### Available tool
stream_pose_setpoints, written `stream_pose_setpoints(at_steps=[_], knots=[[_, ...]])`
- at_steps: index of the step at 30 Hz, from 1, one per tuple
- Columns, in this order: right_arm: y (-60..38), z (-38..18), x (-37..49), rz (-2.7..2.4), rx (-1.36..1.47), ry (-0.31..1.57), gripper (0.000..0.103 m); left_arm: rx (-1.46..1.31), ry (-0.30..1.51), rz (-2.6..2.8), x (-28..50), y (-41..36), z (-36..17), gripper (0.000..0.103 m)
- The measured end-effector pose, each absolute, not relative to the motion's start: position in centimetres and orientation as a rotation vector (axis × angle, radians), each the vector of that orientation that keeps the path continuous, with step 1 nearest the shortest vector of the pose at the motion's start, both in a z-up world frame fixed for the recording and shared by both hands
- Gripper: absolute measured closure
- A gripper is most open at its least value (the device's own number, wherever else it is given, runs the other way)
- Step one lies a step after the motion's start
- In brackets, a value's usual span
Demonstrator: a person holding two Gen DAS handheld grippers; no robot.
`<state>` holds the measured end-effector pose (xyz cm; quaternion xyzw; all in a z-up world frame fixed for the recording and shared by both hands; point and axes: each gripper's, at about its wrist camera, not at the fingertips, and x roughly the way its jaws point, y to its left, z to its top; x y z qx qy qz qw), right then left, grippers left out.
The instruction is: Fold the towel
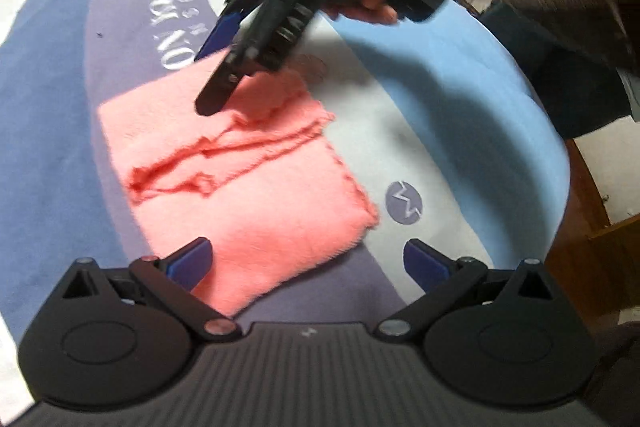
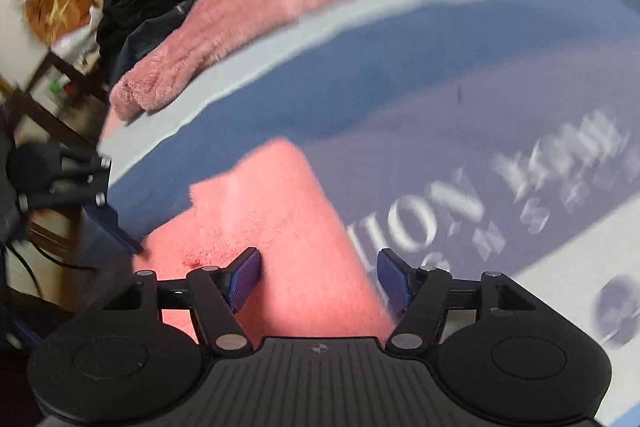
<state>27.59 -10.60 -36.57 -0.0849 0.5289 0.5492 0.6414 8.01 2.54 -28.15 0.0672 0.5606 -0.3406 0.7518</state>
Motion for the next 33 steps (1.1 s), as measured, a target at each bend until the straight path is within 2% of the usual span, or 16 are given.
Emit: stream_pose_setpoints(at_steps=[1,2,3,5,7,14,19,25,27,29,33], knots=[[-10.7,-36.9,27.7,1.257,-0.171,1.225,0.039,0.143,1.233,-0.745,7.7,2.5,-28.3,0.0],[-10.8,-36.9,27.6,1.261,-0.164,1.236,0.046,0.139,1.241,-0.746,7.5,2.5,-28.5,0.0],[-10.6,-36.6,27.3,1.263,-0.183,1.233,0.06,0.137,1.244,-0.744,7.1,2.6,-28.4,0.0],[-9.9,-35.3,26.0,1.27,-0.273,1.167,0.075,0.135,1.247,-0.737,6.4,2.8,-28.0,0.0],[-9.2,-33.2,23.7,1.281,-0.381,1.048,0.081,0.134,1.248,-0.724,5.7,3.3,-27.5,0.0],[-7.7,-28.0,11.2,1.29,-0.797,0.598,0.082,0.128,1.249,-0.671,3.3,5.5,-25.6,0.0],[-7.2,-29.1,3.9,1.325,-1.013,0.462,0.082,0.122,1.231,-0.68,2.1,6.6,-24.3,0.0],[-7.6,-31.1,1.1,1.317,-1.083,0.513,0.08,0.102,1.18,-0.771,2.3,6.5,-22.7,0.0],[-7.7,-31.4,0.9,1.316,-1.069,0.54,0.071,0.095,1.163,-0.801,2.4,6.4,-22.1,0.0],[-7.7,-31.8,0.5,1.299,-1.053,0.564,0.069,0.089,1.145,-0.831,2.5,6.4,-21.6,0.0],[-8.1,-31.4,0.4,1.224,-0.938,0.625,0.067,0.184,1.188,-0.91,4.6,3.5,-24.0,0.0]])
